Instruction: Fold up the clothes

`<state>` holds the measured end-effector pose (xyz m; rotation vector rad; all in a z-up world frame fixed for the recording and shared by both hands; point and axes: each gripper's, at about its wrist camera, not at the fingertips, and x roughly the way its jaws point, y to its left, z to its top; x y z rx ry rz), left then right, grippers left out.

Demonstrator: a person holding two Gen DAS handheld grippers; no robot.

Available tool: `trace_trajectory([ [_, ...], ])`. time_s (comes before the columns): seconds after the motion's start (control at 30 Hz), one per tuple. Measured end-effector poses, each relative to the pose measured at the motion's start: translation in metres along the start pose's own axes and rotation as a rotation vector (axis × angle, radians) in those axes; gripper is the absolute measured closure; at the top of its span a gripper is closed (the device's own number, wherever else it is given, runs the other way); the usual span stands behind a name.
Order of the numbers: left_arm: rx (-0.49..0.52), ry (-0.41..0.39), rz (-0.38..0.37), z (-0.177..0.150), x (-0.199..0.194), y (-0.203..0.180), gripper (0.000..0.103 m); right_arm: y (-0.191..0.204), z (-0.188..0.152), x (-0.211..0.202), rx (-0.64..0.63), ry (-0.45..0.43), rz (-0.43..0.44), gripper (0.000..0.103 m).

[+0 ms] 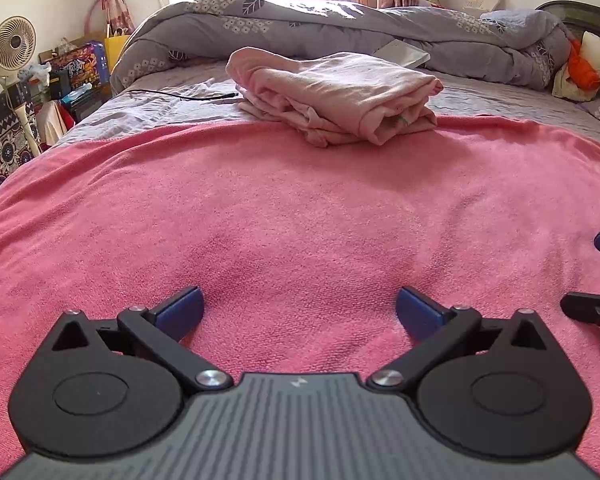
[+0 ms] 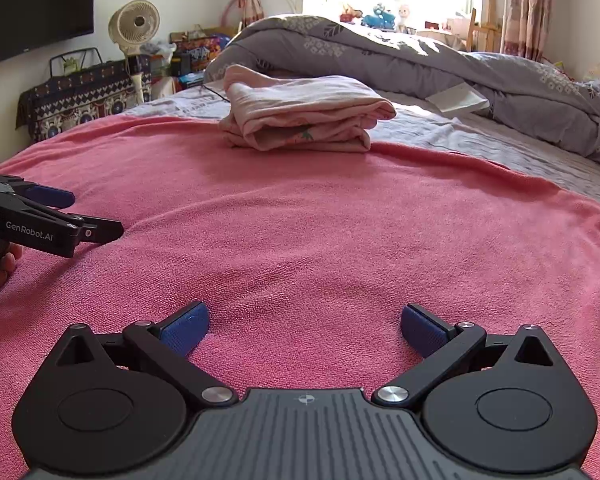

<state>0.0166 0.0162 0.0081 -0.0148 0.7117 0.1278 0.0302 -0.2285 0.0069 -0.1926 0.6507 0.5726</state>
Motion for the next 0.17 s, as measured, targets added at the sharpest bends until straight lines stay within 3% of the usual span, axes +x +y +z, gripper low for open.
trace_trajectory([
  [0.17, 0.004, -0.004, 0.003, -0.0002, 0.0001, -0.0012, 0.000, -0.0002, -0.0002, 0.0000, 0.000, 0.000, 0.000, 0.000],
])
